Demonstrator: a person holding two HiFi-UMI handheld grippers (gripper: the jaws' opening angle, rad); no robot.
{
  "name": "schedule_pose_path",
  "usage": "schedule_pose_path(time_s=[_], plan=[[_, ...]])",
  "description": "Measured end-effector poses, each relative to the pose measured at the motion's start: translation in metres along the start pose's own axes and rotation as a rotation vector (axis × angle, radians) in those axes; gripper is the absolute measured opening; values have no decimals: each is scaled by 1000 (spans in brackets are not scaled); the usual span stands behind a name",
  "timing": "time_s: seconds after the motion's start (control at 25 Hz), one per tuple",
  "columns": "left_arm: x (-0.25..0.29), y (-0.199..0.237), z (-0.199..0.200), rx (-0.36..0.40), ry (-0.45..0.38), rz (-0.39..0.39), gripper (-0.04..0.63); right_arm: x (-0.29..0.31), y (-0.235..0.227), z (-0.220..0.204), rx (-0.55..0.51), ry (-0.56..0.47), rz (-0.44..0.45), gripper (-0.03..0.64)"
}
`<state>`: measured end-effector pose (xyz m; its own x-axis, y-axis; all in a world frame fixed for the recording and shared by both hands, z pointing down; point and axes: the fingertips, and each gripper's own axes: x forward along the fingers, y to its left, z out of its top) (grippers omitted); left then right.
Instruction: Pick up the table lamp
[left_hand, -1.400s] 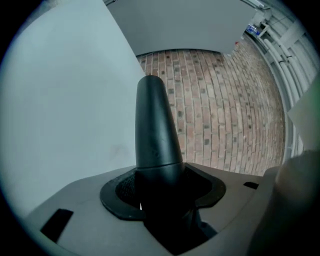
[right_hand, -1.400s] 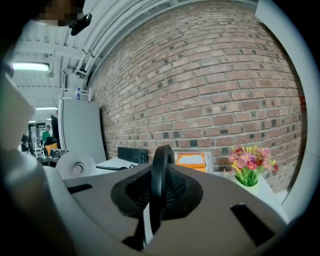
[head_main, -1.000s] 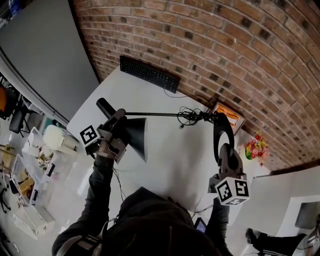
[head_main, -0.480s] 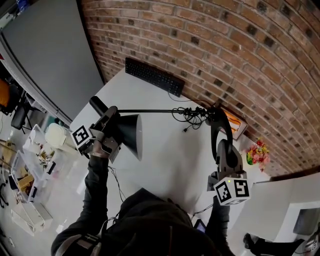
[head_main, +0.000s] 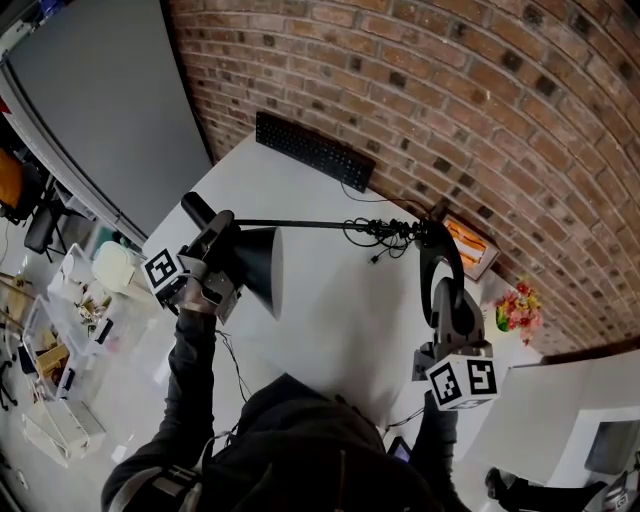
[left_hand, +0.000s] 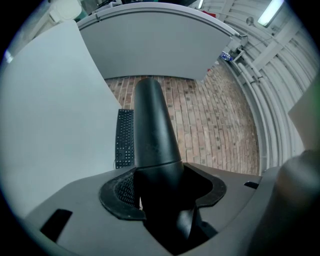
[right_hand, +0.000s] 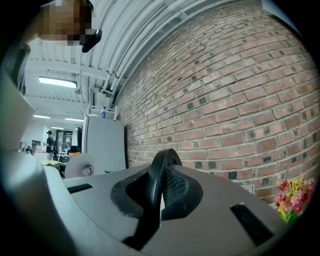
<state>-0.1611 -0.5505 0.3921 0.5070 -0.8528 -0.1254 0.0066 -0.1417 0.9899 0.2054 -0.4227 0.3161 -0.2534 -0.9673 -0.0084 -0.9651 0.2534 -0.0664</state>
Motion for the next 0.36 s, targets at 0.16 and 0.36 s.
schedule_pose_path(time_s=[0.16,0.36], plan=[[0,3,-3,-19,3,-2,246,-2,-2,0,9,-14,-12,9],[4,5,-7,-29,9,-8,250,-3,-7,-1,13,-31,-29,9]])
